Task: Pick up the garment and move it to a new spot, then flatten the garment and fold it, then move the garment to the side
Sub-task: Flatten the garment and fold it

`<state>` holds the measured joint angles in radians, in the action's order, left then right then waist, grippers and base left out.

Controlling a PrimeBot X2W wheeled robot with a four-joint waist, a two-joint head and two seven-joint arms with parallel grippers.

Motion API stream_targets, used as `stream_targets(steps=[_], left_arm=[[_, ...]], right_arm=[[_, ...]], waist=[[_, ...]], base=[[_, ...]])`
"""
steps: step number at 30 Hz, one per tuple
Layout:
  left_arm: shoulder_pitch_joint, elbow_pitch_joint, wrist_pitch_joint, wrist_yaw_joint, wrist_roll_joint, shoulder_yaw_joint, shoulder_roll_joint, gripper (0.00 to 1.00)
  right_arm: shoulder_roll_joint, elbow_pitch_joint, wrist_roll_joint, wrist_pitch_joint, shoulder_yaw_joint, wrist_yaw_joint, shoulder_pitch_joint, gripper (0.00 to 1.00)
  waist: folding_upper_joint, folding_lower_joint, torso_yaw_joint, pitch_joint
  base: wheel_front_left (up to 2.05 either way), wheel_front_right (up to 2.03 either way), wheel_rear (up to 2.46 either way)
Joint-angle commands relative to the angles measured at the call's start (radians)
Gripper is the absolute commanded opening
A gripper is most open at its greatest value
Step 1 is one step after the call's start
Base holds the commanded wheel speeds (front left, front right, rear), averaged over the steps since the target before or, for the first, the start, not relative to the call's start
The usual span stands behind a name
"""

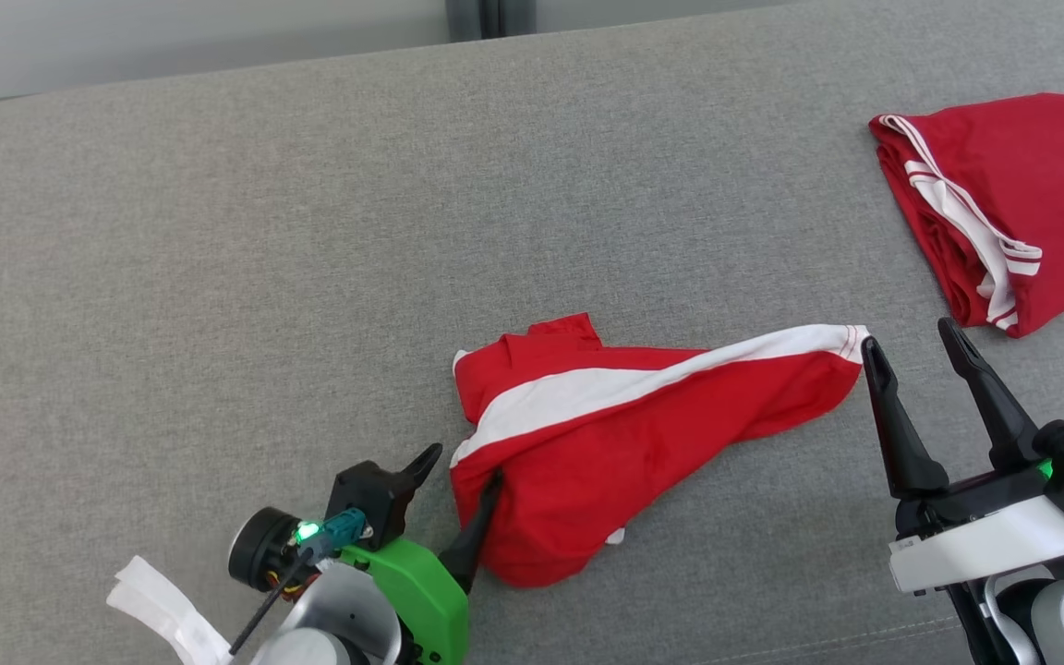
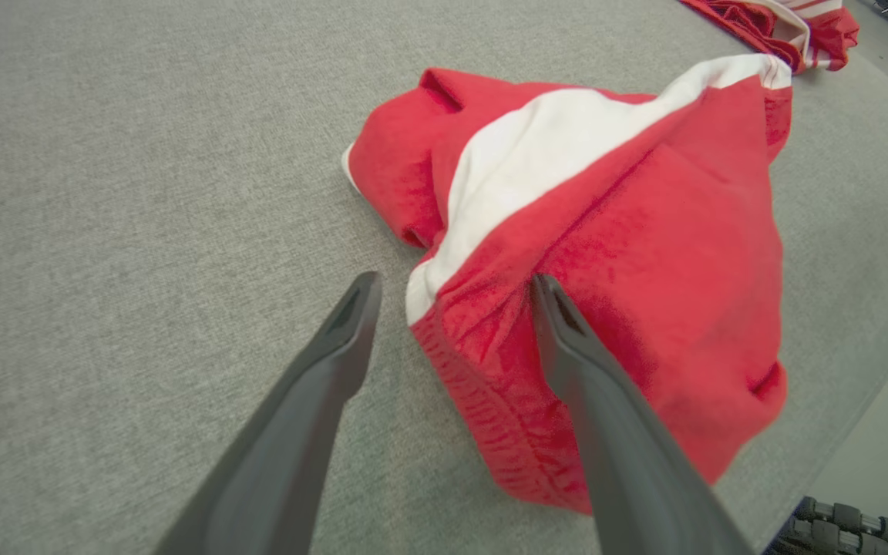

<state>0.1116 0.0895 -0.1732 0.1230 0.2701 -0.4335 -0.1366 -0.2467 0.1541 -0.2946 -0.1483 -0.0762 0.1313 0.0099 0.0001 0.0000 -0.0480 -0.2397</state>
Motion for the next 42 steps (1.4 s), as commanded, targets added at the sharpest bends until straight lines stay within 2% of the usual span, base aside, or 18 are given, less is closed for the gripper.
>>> stream_targets(steps=[1, 6, 15, 21, 31, 34, 38, 42], left_arm=[[0.025, 0.008, -0.002, 0.003, 0.014, -0.001, -0.012, 0.0], [0.068, 0.018, 0.045, -0.003, 0.004, 0.016, -0.038, 0.0], [0.201, -0.002, 0.204, -0.107, -0.138, 0.058, -0.074, 0.0], [0.12, 0.024, 0.219, -0.165, -0.22, 0.009, -0.094, 0.0], [-0.001, 0.093, 0.233, -0.162, -0.213, -0.084, -0.048, 0.0], [0.0, 0.088, 0.26, -0.179, -0.208, -0.081, -0.035, 0.0], [0.011, 0.075, 0.282, -0.197, -0.204, -0.065, -0.044, 0.0], [-0.01, 0.059, 0.272, -0.182, -0.188, -0.071, -0.052, 0.0]], right_arm=[[-0.003, -0.003, -0.003, -0.006, 0.002, -0.001, -0.013, 1.0], [0.003, -0.01, -0.004, -0.016, 0.009, -0.001, -0.016, 1.0], [0.012, -0.027, -0.009, -0.015, 0.011, -0.001, -0.026, 1.0], [0.018, -0.03, -0.01, -0.019, 0.02, -0.001, -0.02, 1.0], [0.016, -0.023, -0.002, 0.002, 0.027, -0.001, -0.019, 1.0], [0.015, -0.018, -0.001, 0.006, 0.027, -0.001, -0.02, 1.0], [0.016, -0.013, 0.001, 0.012, 0.025, -0.001, -0.014, 1.0], [0.019, -0.013, 0.005, 0.016, 0.02, -0.001, -0.006, 1.0]], waist=[[-0.0001, 0.0, -0.015, -0.013], [-0.0001, 0.0, -0.029, -0.019], [-0.0001, 0.0, -0.023, -0.018], [-0.0001, 0.0, -0.01, -0.022], [-0.0001, 0.0, 0.038, -0.008], [-0.0001, 0.0, 0.051, 0.0], [-0.0001, 0.0, 0.061, 0.014], [-0.0001, 0.0, 0.062, 0.036]], base=[[0.0, 0.0, 0.0], [0.0, 0.0, 0.0], [0.0, 0.0, 0.0], [0.0, 0.0, 0.0], [0.0, 0.0, 0.0], [0.0, 0.0, 0.0], [0.0, 0.0, 0.0], [0.0, 0.0, 0.0]])
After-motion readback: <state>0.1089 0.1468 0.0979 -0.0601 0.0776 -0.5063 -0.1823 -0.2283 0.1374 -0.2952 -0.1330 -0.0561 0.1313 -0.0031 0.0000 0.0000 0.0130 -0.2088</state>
